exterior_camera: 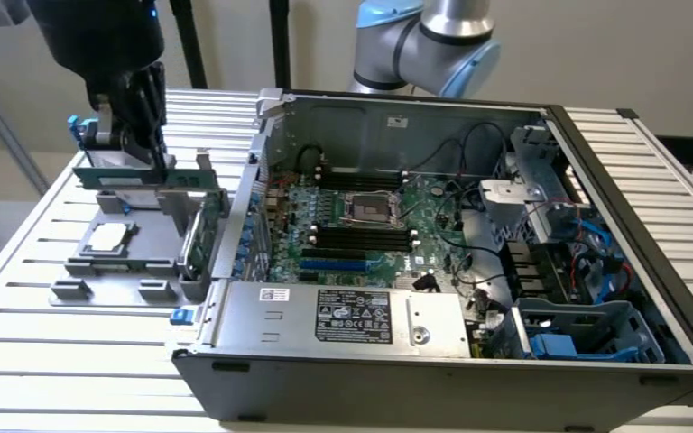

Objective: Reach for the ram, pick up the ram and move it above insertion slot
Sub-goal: 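Pick up the ram and move it above insertion slot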

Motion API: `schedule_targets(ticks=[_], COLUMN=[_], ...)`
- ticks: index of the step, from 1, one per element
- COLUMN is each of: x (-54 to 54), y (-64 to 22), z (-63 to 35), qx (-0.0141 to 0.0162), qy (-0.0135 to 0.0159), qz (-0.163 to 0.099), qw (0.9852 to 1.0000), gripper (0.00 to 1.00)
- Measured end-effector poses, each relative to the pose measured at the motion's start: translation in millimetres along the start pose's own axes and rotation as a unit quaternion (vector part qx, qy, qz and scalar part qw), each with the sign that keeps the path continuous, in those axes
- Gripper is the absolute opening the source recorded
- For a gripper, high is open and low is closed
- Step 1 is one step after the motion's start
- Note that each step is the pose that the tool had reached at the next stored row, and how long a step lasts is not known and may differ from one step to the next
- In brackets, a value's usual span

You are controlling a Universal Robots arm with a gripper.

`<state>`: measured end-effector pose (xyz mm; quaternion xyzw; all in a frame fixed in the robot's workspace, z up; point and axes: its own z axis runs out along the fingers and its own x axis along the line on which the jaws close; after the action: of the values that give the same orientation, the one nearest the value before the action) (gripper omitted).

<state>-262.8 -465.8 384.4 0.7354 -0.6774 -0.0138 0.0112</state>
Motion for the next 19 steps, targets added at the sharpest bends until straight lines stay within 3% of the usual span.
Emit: schedule_targets(ticks=[19], x=[5.1], y=[-85.8], z=[-6.8], qx=[-0.0011], qy=[-0.0038], qz=[0.0], qw=[1.0], gripper=[0.14])
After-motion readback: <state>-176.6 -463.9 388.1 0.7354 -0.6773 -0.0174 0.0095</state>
